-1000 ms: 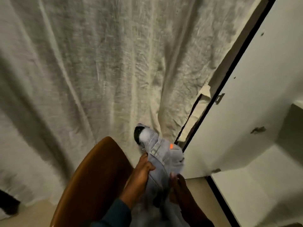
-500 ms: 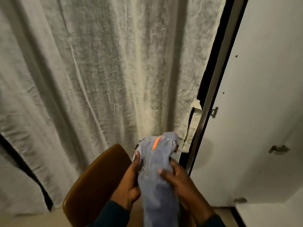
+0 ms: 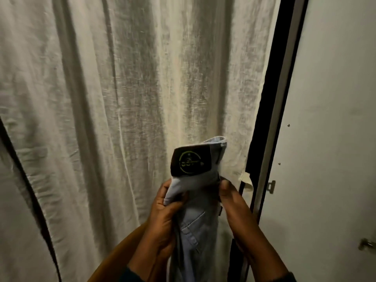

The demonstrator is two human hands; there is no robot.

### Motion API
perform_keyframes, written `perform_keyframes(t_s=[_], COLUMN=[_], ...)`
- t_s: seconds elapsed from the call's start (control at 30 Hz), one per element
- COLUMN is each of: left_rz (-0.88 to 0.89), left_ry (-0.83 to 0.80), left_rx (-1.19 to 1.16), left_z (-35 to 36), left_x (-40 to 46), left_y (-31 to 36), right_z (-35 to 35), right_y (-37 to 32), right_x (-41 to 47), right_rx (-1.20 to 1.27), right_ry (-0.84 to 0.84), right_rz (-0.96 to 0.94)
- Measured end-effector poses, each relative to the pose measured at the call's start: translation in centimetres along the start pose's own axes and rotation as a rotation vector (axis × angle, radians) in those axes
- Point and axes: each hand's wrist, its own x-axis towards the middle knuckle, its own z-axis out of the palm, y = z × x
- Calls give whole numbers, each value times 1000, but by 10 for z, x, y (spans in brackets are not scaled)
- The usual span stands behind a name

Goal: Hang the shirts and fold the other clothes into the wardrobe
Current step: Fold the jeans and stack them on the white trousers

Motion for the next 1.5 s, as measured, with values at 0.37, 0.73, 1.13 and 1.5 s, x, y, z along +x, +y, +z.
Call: perform_keyframes(t_s=[0.37,0.73,1.13,1.5], left_rz=[-184,-67,146,280], left_ry=[26,-12,-217,-4], left_rx=[601,367,346,917], left_z=[32,8,39,-59], left_x=[6,34,53,101], left_y=[57,82,94,130], right_z=[46,48,-2,-5], right_y=[-31,-2,68,5], right_x=[35,5,23,47], right_rx=[253,199,253,475], right_ry=[351,105,205,-143], right_rz=[-100,-179,386,-22])
